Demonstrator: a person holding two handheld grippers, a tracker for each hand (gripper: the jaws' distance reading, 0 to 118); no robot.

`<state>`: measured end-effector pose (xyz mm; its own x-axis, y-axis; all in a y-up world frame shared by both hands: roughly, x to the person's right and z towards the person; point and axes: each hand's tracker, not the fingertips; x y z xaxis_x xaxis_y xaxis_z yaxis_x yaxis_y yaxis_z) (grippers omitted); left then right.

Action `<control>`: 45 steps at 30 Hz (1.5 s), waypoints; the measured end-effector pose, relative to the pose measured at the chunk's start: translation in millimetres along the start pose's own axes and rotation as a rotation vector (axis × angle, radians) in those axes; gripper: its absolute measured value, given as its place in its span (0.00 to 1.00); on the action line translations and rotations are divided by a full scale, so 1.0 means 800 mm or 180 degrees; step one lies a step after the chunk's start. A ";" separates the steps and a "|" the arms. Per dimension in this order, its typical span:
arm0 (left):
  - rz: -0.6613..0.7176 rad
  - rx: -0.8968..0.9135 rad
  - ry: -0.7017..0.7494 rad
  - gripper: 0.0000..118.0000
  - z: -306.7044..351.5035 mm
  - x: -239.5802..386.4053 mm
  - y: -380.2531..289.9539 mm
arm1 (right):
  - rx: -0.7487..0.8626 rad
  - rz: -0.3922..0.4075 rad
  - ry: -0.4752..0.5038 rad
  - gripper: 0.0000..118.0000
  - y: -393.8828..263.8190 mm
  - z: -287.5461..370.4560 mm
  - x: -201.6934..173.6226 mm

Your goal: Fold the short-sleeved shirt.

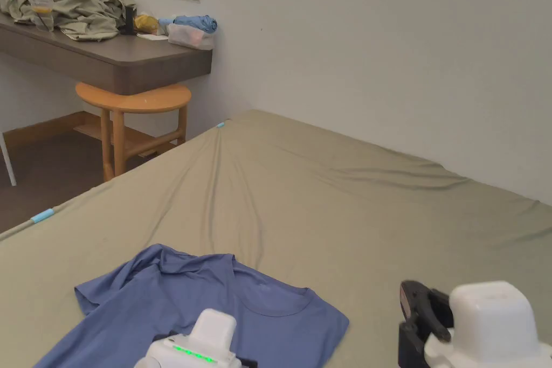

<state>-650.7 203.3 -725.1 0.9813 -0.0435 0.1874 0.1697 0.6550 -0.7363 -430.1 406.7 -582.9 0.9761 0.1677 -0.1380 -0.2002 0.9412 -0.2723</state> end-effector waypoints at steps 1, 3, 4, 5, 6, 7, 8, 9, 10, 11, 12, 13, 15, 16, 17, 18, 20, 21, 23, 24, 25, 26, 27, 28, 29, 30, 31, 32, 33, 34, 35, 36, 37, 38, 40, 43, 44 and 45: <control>-0.0035 -0.0060 -0.0046 0.97 -0.022 0.006 -0.004 | -0.0073 0.0005 0.0011 0.00 -0.006 -0.002 0.007; -0.0050 -0.0153 -0.0078 0.97 -0.061 0.017 -0.013 | -0.0313 -0.0049 0.0153 0.00 -0.017 -0.010 0.019; -0.0091 -0.0184 -0.0109 0.97 -0.071 0.024 -0.016 | -0.0363 -0.0091 0.0182 0.00 -0.023 -0.013 0.025; -0.0165 -0.0196 -0.0117 0.95 -0.080 0.031 -0.018 | -0.0363 -0.0101 0.0151 0.00 -0.027 -0.019 0.030; -0.0250 -0.0173 -0.0110 0.94 -0.086 0.036 -0.020 | -0.0370 -0.0102 0.0127 0.00 -0.032 -0.026 0.033; -0.0319 -0.0137 -0.0083 0.94 -0.076 0.043 -0.018 | -0.0389 -0.0099 0.0109 0.00 -0.037 -0.033 0.036; -0.0332 -0.0138 -0.0040 0.94 -0.083 0.044 -0.019 | -0.0424 -0.0106 0.0107 0.00 -0.043 -0.038 0.038; -0.0318 -0.0185 -0.0035 0.94 -0.091 0.043 -0.018 | -0.0489 -0.0144 0.0145 0.00 -0.049 -0.044 0.040; -0.0274 -0.0258 -0.0067 0.94 -0.096 0.038 -0.016 | -0.0559 -0.0202 0.0214 0.00 -0.056 -0.048 0.042; -0.0085 -0.0236 -0.0230 0.92 -0.081 0.028 -0.015 | -0.0610 -0.0247 0.0271 0.00 -0.062 -0.050 0.043; 0.0010 -0.0273 -0.0313 0.89 -0.081 0.022 -0.011 | -0.0627 -0.0249 0.0296 0.00 -0.068 -0.049 0.042; 0.0002 -0.0296 -0.0300 0.84 -0.079 0.019 -0.006 | -0.0617 -0.0243 0.0307 0.00 -0.074 -0.046 0.042; -0.0052 -0.0269 -0.0243 0.62 -0.081 0.011 0.007 | -0.0566 -0.0224 0.0331 0.00 -0.083 -0.037 0.044; -0.0027 -0.0278 -0.0238 0.42 -0.078 0.009 0.016 | -0.0562 -0.0227 0.0345 0.00 -0.085 -0.032 0.044; 0.0023 -0.0288 -0.0213 0.26 -0.074 0.009 0.024 | -0.0584 -0.0255 0.0368 0.00 -0.087 -0.029 0.048; 0.0074 -0.0251 -0.0082 0.13 -0.068 0.009 0.032 | -0.0612 -0.0293 0.0382 0.00 -0.090 -0.025 0.053; 0.0093 -0.0085 -0.0089 0.08 -0.055 0.008 0.049 | -0.0618 -0.0363 0.0346 0.00 -0.094 -0.011 0.065; 0.0072 -0.0069 -0.0146 0.07 -0.049 0.010 0.057 | -0.0598 -0.0392 0.0300 0.00 -0.096 -0.002 0.073; -0.0051 0.0049 -0.0216 0.07 -0.041 0.023 0.069 | -0.0477 -0.0472 0.0135 0.00 -0.099 0.021 0.093; -0.0135 0.0170 -0.0256 0.07 -0.032 0.032 0.074 | -0.0434 -0.0508 0.0090 0.00 -0.099 0.031 0.103; -0.0228 0.0243 -0.0305 0.07 -0.021 0.045 0.079 | -0.0406 -0.0548 0.0038 0.00 -0.099 0.044 0.114; -0.0300 0.0338 -0.0404 0.07 -0.009 0.059 0.084 | -0.0410 -0.0582 -0.0001 0.00 -0.098 0.056 0.127; -0.0384 0.0381 -0.0471 0.06 0.022 0.091 0.091 | -0.0429 -0.0619 -0.0042 0.00 -0.098 0.067 0.138; -0.0487 0.0407 -0.0477 0.06 0.035 0.110 0.091 | -0.0439 -0.0652 -0.0100 0.00 -0.098 0.078 0.148; -0.0540 0.0549 -0.0528 0.06 0.053 0.130 0.087 | -0.0430 -0.0664 -0.0193 0.00 -0.099 0.091 0.158; -0.0620 0.0633 -0.0673 0.06 0.068 0.148 0.081 | -0.0388 -0.0654 -0.0301 0.00 -0.100 0.103 0.167; -0.0719 0.0671 -0.0808 0.06 0.077 0.171 0.074 | -0.0331 -0.0647 -0.0396 0.00 -0.101 0.118 0.176; -0.0823 0.0683 -0.0953 0.06 0.092 0.195 0.069 | -0.0244 -0.0640 -0.0454 0.00 -0.101 0.132 0.184; -0.0919 0.0709 -0.1047 0.05 0.104 0.216 0.065 | -0.0214 -0.0647 -0.0469 0.00 -0.101 0.145 0.191; -0.1051 0.0767 -0.1142 0.05 0.120 0.241 0.060 | -0.0174 -0.0654 -0.0518 0.00 -0.101 0.158 0.199; -0.1141 0.0811 -0.1258 0.04 0.135 0.270 0.057 | -0.0152 -0.0649 -0.0571 0.00 -0.101 0.171 0.206; -0.1212 0.0812 -0.1409 0.04 0.149 0.294 0.055 | -0.0151 -0.0632 -0.0623 0.00 -0.100 0.184 0.211; -0.1253 0.0812 -0.1658 0.02 0.164 0.319 0.054 | -0.0149 -0.0599 -0.0724 0.00 -0.100 0.198 0.217; -0.1277 0.0833 -0.1805 0.01 0.182 0.345 0.051 | -0.0139 -0.0561 -0.0837 0.00 -0.100 0.213 0.222; -0.1374 0.0953 -0.2160 0.00 0.221 0.396 0.046 | -0.0100 -0.0528 -0.0988 0.00 -0.101 0.243 0.232; -0.1705 0.1164 -0.2529 0.00 0.278 0.470 0.027 | -0.0026 -0.0566 -0.1190 0.00 -0.103 0.293 0.248; -0.1795 0.1231 -0.2560 0.00 0.289 0.490 0.016 | -0.0014 -0.0603 -0.1248 0.00 -0.104 0.307 0.253; -0.1876 0.1216 -0.2536 0.00 0.295 0.507 0.004 | -0.0028 -0.0640 -0.1308 0.00 -0.107 0.319 0.257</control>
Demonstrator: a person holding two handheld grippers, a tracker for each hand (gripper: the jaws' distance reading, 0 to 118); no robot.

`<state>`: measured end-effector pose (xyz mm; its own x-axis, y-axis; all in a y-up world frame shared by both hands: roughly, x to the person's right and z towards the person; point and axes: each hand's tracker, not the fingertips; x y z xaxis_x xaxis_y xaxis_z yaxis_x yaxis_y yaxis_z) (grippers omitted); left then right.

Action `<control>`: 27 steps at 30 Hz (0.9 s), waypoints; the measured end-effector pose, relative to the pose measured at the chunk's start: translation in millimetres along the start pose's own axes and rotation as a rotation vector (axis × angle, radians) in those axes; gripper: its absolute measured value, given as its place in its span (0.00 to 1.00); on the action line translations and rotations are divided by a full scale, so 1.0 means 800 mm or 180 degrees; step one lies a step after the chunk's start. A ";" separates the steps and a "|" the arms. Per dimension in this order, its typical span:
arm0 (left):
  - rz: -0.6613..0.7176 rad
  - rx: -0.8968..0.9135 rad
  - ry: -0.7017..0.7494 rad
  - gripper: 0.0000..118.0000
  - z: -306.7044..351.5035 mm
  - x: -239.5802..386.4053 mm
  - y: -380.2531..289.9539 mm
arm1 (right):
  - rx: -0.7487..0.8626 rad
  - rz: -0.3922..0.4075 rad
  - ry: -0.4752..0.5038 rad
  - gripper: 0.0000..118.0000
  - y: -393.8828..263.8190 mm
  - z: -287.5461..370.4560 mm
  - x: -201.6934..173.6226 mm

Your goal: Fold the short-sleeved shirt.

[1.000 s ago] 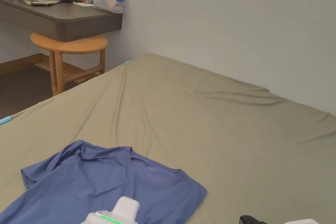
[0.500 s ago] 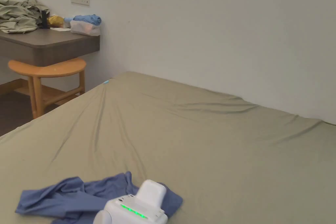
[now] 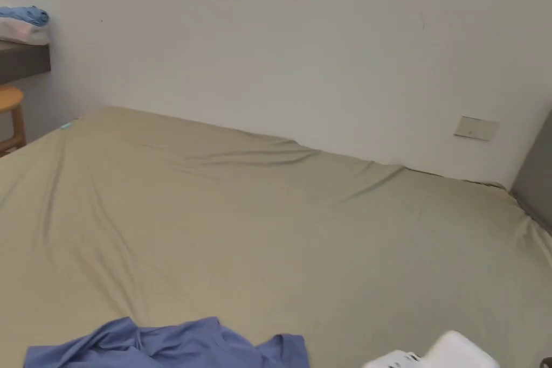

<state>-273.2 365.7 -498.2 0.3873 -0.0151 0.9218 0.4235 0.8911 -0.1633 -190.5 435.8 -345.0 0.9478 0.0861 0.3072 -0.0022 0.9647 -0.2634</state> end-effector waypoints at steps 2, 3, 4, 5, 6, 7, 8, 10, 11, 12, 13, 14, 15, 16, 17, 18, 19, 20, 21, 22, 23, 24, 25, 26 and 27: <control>0.0122 -0.0105 -0.0176 0.00 -0.008 0.020 -0.015 | -0.0016 -0.0005 -0.0079 0.00 -0.005 0.017 0.015; 0.0161 -0.0125 -0.0229 0.00 -0.010 0.026 -0.025 | -0.0030 0.0021 -0.0137 0.00 -0.009 0.022 0.022; 0.0151 -0.0178 -0.0161 0.00 -0.011 0.028 -0.037 | -0.0042 0.0051 -0.0206 0.00 -0.013 0.028 0.028; 0.0154 -0.0296 -0.0036 0.00 -0.014 0.025 -0.050 | -0.0050 0.0064 -0.0251 0.00 -0.017 0.032 0.032; 0.0173 -0.0387 0.0077 0.00 -0.013 0.016 -0.065 | -0.0055 0.0045 -0.0260 0.00 -0.020 0.034 0.035; 0.0206 -0.0442 0.0253 0.00 -0.013 0.006 -0.079 | -0.0069 0.0010 -0.0268 0.00 -0.024 0.032 0.037; 0.0257 -0.0487 0.0458 0.11 -0.010 -0.006 -0.094 | -0.0089 -0.0039 -0.0246 0.00 -0.028 0.031 0.039; 0.0270 -0.0767 0.0846 0.84 -0.009 -0.037 -0.125 | -0.0139 -0.0091 -0.0202 0.00 -0.036 0.022 0.036; 0.0285 -0.0939 0.0936 0.96 -0.011 -0.053 -0.141 | -0.0168 -0.0105 -0.0184 0.00 -0.040 0.015 0.033; 0.0327 -0.1126 0.1062 0.95 -0.013 -0.069 -0.159 | -0.0208 -0.0116 -0.0150 0.00 -0.044 0.010 0.030; 0.0394 -0.1098 0.1128 0.94 -0.009 -0.085 -0.178 | -0.0245 -0.0120 -0.0093 0.00 -0.048 0.004 0.025; 0.0409 -0.1164 0.1292 0.94 -0.011 -0.104 -0.192 | -0.0274 -0.0117 -0.0040 0.00 -0.052 -0.003 0.021; 0.0405 -0.1311 0.1445 0.94 -0.015 -0.115 -0.204 | -0.0298 -0.0118 -0.0001 0.00 -0.055 -0.009 0.017; 0.0389 -0.1417 0.1568 0.94 -0.022 -0.126 -0.216 | -0.0329 -0.0125 0.0037 0.00 -0.057 -0.014 0.013; 0.0411 -0.1505 0.1614 0.94 -0.031 -0.135 -0.228 | -0.0362 -0.0131 0.0068 0.00 -0.060 -0.019 0.009; 0.0479 -0.1590 0.1642 0.94 -0.039 -0.148 -0.240 | -0.0398 -0.0144 0.0099 0.00 -0.063 -0.025 0.005; 0.0614 -0.1657 0.1594 0.93 -0.050 -0.156 -0.250 | -0.0434 -0.0163 0.0125 0.00 -0.067 -0.032 0.003; 0.0807 -0.1692 0.1439 0.85 -0.060 -0.163 -0.259 | -0.0472 -0.0179 0.0147 0.00 -0.070 -0.038 -0.001; 0.1017 -0.1681 0.1301 0.63 -0.064 -0.167 -0.261 | -0.0502 -0.0187 0.0160 0.00 -0.072 -0.041 -0.004; 0.1267 -0.1660 0.1174 0.27 -0.069 -0.172 -0.263 | -0.0548 -0.0181 0.0179 0.00 -0.075 -0.044 -0.007; 0.1368 -0.1528 0.1069 0.20 -0.068 -0.172 -0.261 | -0.0583 -0.0159 0.0194 0.00 -0.077 -0.047 -0.008; 0.1197 -0.1538 0.1220 0.18 -0.069 -0.167 -0.256 | -0.0610 -0.0139 0.0203 0.00 -0.079 -0.049 -0.009; 0.1020 -0.1547 0.1261 0.14 -0.071 -0.168 -0.251 | -0.0641 -0.0123 0.0210 0.00 -0.081 -0.050 -0.011; 0.1018 -0.1529 0.1240 0.11 -0.071 -0.171 -0.247 | -0.0664 -0.0114 0.0221 0.00 -0.083 -0.051 -0.011; 0.1055 -0.1531 0.1219 0.11 -0.070 -0.178 -0.242 | -0.0680 -0.0114 0.0230 0.00 -0.084 -0.051 -0.010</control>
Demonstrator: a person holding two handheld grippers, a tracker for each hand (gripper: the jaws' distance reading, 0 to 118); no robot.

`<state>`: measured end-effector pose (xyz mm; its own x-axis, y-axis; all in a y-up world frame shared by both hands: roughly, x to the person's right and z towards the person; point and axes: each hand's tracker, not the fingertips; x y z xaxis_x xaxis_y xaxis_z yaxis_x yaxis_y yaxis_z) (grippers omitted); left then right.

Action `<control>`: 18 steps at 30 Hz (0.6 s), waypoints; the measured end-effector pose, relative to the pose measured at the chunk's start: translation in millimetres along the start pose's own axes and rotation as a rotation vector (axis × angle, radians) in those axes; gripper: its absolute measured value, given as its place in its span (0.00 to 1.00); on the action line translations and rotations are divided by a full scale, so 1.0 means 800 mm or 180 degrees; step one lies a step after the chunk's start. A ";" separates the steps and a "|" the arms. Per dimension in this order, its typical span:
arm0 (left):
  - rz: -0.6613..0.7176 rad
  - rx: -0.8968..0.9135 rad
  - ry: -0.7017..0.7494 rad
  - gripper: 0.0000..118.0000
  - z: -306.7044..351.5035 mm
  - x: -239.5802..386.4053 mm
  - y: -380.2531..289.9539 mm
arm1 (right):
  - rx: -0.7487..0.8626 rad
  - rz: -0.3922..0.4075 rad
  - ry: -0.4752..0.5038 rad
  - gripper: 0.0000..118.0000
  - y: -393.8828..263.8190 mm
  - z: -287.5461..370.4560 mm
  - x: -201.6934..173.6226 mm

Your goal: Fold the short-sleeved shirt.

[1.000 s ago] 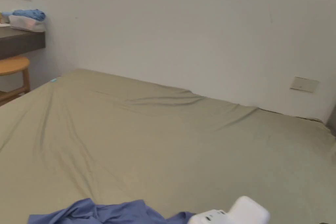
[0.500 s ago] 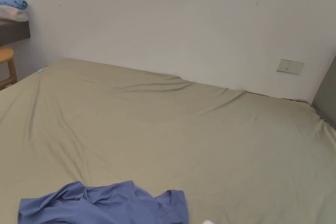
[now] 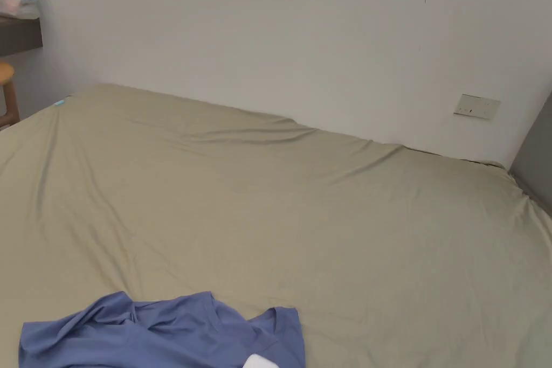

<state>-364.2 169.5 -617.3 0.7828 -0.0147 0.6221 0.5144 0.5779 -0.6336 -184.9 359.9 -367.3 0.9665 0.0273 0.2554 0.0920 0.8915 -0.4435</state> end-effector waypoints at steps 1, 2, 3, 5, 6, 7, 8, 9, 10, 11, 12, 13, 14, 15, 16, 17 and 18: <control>0.0074 0.0004 -0.0048 0.09 0.004 -0.004 0.007 | -0.0013 0.0000 0.0009 0.00 0.000 0.000 0.001; 0.0179 0.0017 -0.0088 0.09 0.010 -0.005 0.015 | -0.0011 -0.0003 0.0013 0.00 -0.001 0.002 0.002; 0.0261 0.0157 -0.0142 0.09 0.022 -0.006 0.023 | 0.0006 -0.0009 0.0014 0.00 -0.001 0.004 0.005; 0.0058 0.0364 -0.0166 0.09 0.042 0.011 0.038 | 0.0079 -0.0060 -0.0013 0.00 0.002 0.010 0.013; -0.0070 0.0431 -0.0177 0.09 0.050 0.022 0.045 | 0.0115 -0.0095 -0.0030 0.00 0.005 0.013 0.017; -0.0134 0.0511 -0.0209 0.09 0.051 0.034 0.054 | 0.0155 -0.0136 -0.0046 0.00 0.009 0.017 0.022; -0.0161 0.0515 -0.0321 0.09 0.056 0.046 0.062 | 0.0189 -0.0158 -0.0063 0.00 0.012 0.023 0.026; -0.0112 0.0529 -0.0427 0.09 0.060 0.057 0.066 | 0.0219 -0.0158 -0.0081 0.00 0.014 0.029 0.029; -0.0100 0.0559 -0.0533 0.09 0.065 0.071 0.071 | 0.0258 -0.0141 -0.0119 0.00 0.017 0.037 0.033; -0.0138 0.0587 -0.0623 0.09 0.075 0.090 0.073 | 0.0303 -0.0110 -0.0169 0.00 0.019 0.045 0.036; -0.0220 0.0657 -0.0699 0.09 0.082 0.108 0.074 | 0.0333 -0.0090 -0.0206 0.00 0.023 0.055 0.038; -0.0338 0.0688 -0.0816 0.09 0.091 0.128 0.076 | 0.0351 -0.0088 -0.0221 0.00 0.026 0.065 0.042; -0.0446 0.0738 -0.0929 0.09 0.101 0.151 0.075 | 0.0385 -0.0093 -0.0238 0.00 0.028 0.075 0.047; -0.0563 0.0775 -0.1033 0.09 0.110 0.174 0.076 | 0.0435 -0.0109 -0.0279 0.00 0.031 0.085 0.052; -0.0667 0.0766 -0.1167 0.09 0.119 0.196 0.074 | 0.0478 -0.0125 -0.0327 0.00 0.033 0.097 0.055; -0.0748 0.0773 -0.1322 0.09 0.130 0.218 0.070 | 0.0511 -0.0132 -0.0366 0.00 0.035 0.107 0.059; -0.0821 0.0778 -0.1469 0.09 0.139 0.236 0.064 | 0.0539 -0.0130 -0.0406 0.00 0.037 0.116 0.061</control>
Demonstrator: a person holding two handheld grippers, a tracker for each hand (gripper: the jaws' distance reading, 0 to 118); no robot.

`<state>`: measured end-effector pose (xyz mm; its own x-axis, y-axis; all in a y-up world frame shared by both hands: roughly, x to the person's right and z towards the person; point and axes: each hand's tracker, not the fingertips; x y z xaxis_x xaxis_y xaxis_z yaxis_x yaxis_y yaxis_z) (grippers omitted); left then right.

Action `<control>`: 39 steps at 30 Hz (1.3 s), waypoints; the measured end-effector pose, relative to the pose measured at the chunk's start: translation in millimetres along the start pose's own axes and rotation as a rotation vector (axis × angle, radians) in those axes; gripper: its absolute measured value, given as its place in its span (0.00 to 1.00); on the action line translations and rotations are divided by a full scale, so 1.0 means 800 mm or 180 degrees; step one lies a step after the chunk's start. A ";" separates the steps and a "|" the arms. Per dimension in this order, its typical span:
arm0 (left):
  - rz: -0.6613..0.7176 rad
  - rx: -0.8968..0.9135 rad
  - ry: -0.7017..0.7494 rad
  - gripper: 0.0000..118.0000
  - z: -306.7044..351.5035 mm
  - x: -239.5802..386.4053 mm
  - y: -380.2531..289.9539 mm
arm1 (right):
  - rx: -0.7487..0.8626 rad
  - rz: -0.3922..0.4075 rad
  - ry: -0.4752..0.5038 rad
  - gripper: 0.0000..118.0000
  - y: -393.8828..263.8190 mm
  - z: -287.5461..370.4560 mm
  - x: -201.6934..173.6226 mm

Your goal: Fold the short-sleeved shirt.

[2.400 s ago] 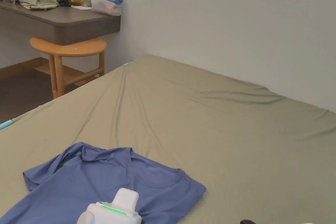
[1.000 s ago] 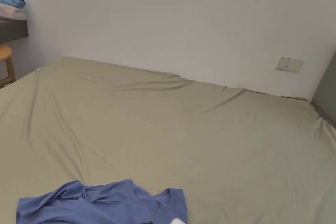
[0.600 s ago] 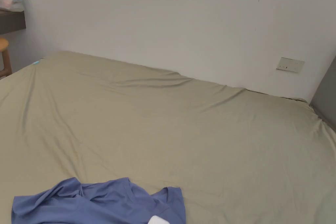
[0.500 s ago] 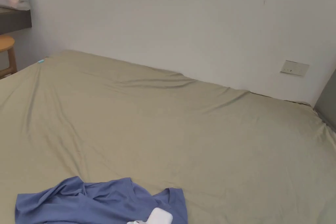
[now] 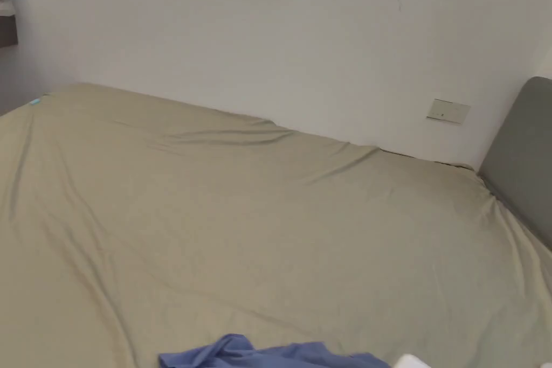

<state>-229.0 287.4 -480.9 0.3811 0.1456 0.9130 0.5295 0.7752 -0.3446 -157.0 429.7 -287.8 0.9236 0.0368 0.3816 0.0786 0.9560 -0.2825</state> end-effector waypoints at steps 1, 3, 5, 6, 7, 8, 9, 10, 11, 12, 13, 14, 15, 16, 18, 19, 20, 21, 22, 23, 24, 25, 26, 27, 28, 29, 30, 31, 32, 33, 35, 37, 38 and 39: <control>-0.0067 -0.0072 -0.0173 0.09 0.001 0.025 0.001 | 0.0039 0.0011 -0.0044 0.00 0.003 0.009 0.003; -0.0183 -0.0135 -0.0422 0.09 0.001 0.065 -0.013 | 0.0087 0.0028 -0.0104 0.00 0.006 0.026 0.008; -0.0221 -0.0259 -0.0595 0.09 -0.005 0.089 -0.036 | 0.0107 0.0041 -0.0145 0.00 0.005 0.039 0.012; -0.0215 -0.0350 -0.0617 0.09 -0.010 0.095 -0.048 | 0.0109 0.0050 -0.0164 0.00 0.004 0.043 0.012; -0.0204 -0.0456 -0.0578 0.09 -0.016 0.099 -0.063 | 0.0103 0.0063 -0.0180 0.00 0.001 0.046 0.012; -0.0177 -0.0513 -0.0550 0.09 -0.019 0.099 -0.075 | 0.0097 0.0076 -0.0201 0.00 -0.002 0.047 0.011; -0.0144 -0.0538 -0.0553 0.09 -0.023 0.096 -0.084 | 0.0085 0.0081 -0.0211 0.00 -0.006 0.047 0.011; -0.0115 -0.0589 -0.0540 0.11 -0.020 0.092 -0.092 | 0.0064 0.0082 -0.0208 0.00 -0.010 0.045 0.010; -0.0084 -0.0603 -0.0509 0.13 -0.015 0.086 -0.097 | 0.0039 0.0076 -0.0199 0.00 -0.013 0.043 0.009; -0.0044 -0.0591 -0.0479 0.17 -0.009 0.078 -0.099 | 0.0023 0.0065 -0.0189 0.00 -0.016 0.041 0.007; -0.0006 -0.0582 -0.0475 0.26 -0.004 0.061 -0.098 | 0.0004 0.0052 -0.0173 0.00 -0.018 0.038 0.005; 0.0048 -0.0569 -0.0454 0.31 0.005 0.046 -0.095 | -0.0006 0.0040 -0.0154 0.00 -0.019 0.034 0.002; 0.0133 -0.0536 -0.0430 0.33 0.016 0.028 -0.090 | -0.0004 0.0031 -0.0129 0.00 -0.019 0.031 -0.001; 0.0268 -0.0435 -0.0367 0.44 0.030 0.006 -0.085 | 0.0004 0.0025 -0.0093 0.00 -0.019 0.029 -0.004; 0.0494 -0.0280 -0.0108 0.77 0.066 -0.047 -0.073 | 0.0019 0.0020 -0.0017 0.00 -0.017 0.022 -0.010; 0.0626 -0.0202 -0.0001 0.87 0.086 -0.076 -0.072 | 0.0029 0.0024 0.0016 0.00 -0.016 0.019 -0.014; 0.0773 -0.0128 0.0067 0.88 0.106 -0.112 -0.075 | 0.0041 0.0022 0.0057 0.00 -0.014 0.014 -0.018; 0.0899 -0.0068 0.0140 0.88 0.122 -0.142 -0.082 | 0.0043 0.0007 0.0092 0.00 -0.012 0.009 -0.021; 0.1056 -0.0099 0.0335 0.88 0.136 -0.174 -0.092 | 0.0045 -0.0011 0.0135 0.00 -0.010 0.001 -0.024; 0.1207 -0.0174 0.0568 0.88 0.148 -0.203 -0.104 | 0.0060 -0.0021 0.0184 0.00 -0.008 -0.005 -0.028; 0.1311 -0.0259 0.0747 0.87 0.155 -0.226 -0.115 | 0.0074 -0.0022 0.0208 0.00 -0.008 -0.012 -0.032; 0.1421 -0.0377 0.0916 0.87 0.160 -0.253 -0.132 | 0.0074 -0.0019 0.0214 0.00 -0.007 -0.021 -0.036; 0.1492 -0.0499 0.0980 0.86 0.164 -0.271 -0.143 | 0.0065 -0.0015 0.0224 0.00 -0.006 -0.029 -0.039; 0.1511 -0.0577 0.0983 0.86 0.164 -0.283 -0.153 | 0.0048 -0.0011 0.0251 0.00 -0.006 -0.035 -0.042; 0.1535 -0.0643 0.1012 0.86 0.162 -0.289 -0.161 | 0.0030 -0.0013 0.0281 0.00 -0.007 -0.042 -0.045; 0.1544 -0.0725 0.0998 0.86 0.155 -0.295 -0.172 | 0.0004 -0.0025 0.0303 0.00 -0.008 -0.049 -0.048; 0.1540 -0.0766 0.0945 0.86 0.147 -0.295 -0.178 | -0.0035 -0.0045 0.0330 0.00 -0.009 -0.056 -0.049; 0.1545 -0.0831 0.0873 0.86 0.136 -0.293 -0.185 | -0.0071 -0.0066 0.0358 0.00 -0.011 -0.061 -0.050; 0.1530 -0.0898 0.0794 0.86 0.122 -0.292 -0.191 | -0.0090 -0.0078 0.0366 0.00 -0.013 -0.064 -0.051; 0.1502 -0.0946 0.0781 0.86 0.114 -0.278 -0.190 | -0.0101 -0.0080 0.0364 0.00 -0.014 -0.066 -0.053; 0.1446 -0.1119 0.0938 0.85 0.086 -0.271 -0.197 | -0.0143 -0.0061 0.0353 0.00 -0.017 -0.069 -0.052; 0.1487 -0.1099 0.0895 0.68 0.071 -0.267 -0.204 | -0.0184 -0.0041 0.0325 0.00 -0.018 -0.069 -0.048; 0.1534 -0.1121 0.0930 0.65 0.067 -0.264 -0.207 | -0.0207 -0.0032 0.0318 0.00 -0.019 -0.069 -0.045; 0.1503 -0.1105 0.1043 0.63 0.068 -0.262 -0.208 | -0.0228 -0.0023 0.0317 0.00 -0.019 -0.069 -0.041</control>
<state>-438.0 160.9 -602.7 0.8130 0.1837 0.5525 0.4418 0.4234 -0.7909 -168.0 397.9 -344.8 0.9553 -0.0024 0.2956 0.1087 0.9328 -0.3436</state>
